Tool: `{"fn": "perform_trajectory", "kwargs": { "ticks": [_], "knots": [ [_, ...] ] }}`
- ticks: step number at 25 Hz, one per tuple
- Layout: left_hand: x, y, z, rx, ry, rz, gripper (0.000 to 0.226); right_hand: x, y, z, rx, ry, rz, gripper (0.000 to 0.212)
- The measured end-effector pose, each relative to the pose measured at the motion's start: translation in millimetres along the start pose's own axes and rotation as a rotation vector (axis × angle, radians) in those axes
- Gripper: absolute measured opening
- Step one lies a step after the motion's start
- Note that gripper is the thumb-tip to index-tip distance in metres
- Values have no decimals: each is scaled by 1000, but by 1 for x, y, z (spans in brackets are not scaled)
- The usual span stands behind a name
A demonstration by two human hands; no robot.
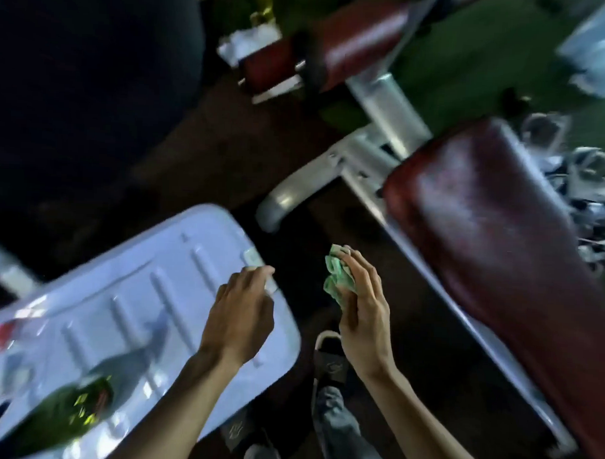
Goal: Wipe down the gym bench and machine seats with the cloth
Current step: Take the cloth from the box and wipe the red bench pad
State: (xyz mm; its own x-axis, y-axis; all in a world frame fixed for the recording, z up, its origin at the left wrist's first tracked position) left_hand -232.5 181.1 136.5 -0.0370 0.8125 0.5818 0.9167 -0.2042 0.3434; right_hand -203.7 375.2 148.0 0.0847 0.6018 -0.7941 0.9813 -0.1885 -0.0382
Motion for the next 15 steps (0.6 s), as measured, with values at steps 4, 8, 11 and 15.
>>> {"fn": "perform_trajectory", "kwargs": {
  "ticks": [4,8,11,15],
  "knots": [
    [137,-98,5,-41,-1,222,43,51,-74,-123,277,90,76,48],
    [233,-209,70,-89,-124,348,38,154,-149,-176,115,293,238,62],
    [257,-280,119,-68,-220,400,52,213,-173,-173,-15,522,244,71],
    [271,-345,156,-61,-346,544,63,256,-186,-140,-166,716,35,68]
  ]
}}
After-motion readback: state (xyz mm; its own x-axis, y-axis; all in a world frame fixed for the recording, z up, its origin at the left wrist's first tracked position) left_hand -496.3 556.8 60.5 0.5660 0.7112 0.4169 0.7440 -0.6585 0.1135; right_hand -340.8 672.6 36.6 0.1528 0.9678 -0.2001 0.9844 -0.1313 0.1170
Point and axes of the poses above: each hand's wrist, its own y-axis away from the middle knuckle, its own z-axis out of the palm, x = y × z, the point moved 4 cm from there along -y, towards the middle knuckle, and after that the axes turned 4 degrees about y, right-handed, at the moved point
